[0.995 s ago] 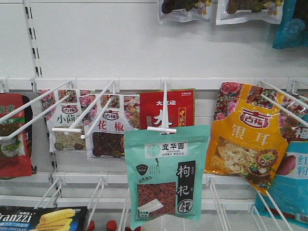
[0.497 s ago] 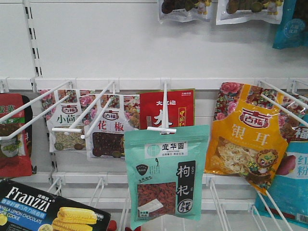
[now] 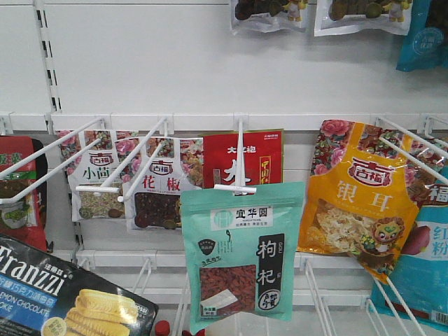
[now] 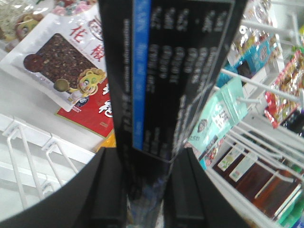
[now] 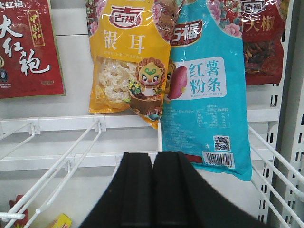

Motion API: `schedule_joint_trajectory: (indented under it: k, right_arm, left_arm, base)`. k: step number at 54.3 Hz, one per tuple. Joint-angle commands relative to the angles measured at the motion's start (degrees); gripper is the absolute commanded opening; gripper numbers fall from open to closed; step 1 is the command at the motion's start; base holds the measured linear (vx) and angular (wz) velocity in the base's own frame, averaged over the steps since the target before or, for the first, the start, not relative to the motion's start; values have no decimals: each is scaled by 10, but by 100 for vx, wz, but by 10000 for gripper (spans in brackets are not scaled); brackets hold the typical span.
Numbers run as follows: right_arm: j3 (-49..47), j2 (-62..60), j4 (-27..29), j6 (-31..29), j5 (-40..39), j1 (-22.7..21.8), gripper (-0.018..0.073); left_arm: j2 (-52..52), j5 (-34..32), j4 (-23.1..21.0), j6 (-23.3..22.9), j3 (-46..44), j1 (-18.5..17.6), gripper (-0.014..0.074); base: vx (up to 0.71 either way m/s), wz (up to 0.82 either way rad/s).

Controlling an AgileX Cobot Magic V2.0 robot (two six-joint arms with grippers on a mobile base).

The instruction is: Pick snacks and fruit into basket

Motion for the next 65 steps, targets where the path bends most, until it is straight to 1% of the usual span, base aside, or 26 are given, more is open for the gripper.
schedule_joint_trajectory:
  k: [1, 5, 11, 17, 19, 35, 65]
  right_arm:
    - [3, 5, -2, -5, -48, -1, -8]
    - [3, 5, -2, -5, -48, -1, -8]
    - [3, 5, -2, -5, -48, -1, -8]
    - [3, 5, -2, -5, -48, -1, -8]
    - [3, 5, -2, -5, -48, -1, -8]
    - [3, 5, -2, -5, -48, -1, -8]
    - [3, 5, -2, -5, -48, -1, -8]
  left_arm:
    - [-34, -2, 8, 26, -13, -3, 0]
    - [-55, 48, 15, 53, -13, -3, 0]
    - [-81, 119, 13, 92, -13, -3, 0]
    - [-88, 165, 13, 139, -13, -3, 0]
    - [-88, 173, 13, 147, -13, -3, 0]
    - [-88, 231, 12, 148, -13, -3, 0]
    - [-88, 232, 12, 145, -13, -3, 0]
  base:
    - [0, 0]
    - [0, 0]
    - [0, 0]
    - [0, 0]
    - [0, 0]
    - [0, 0]
    - [0, 0]
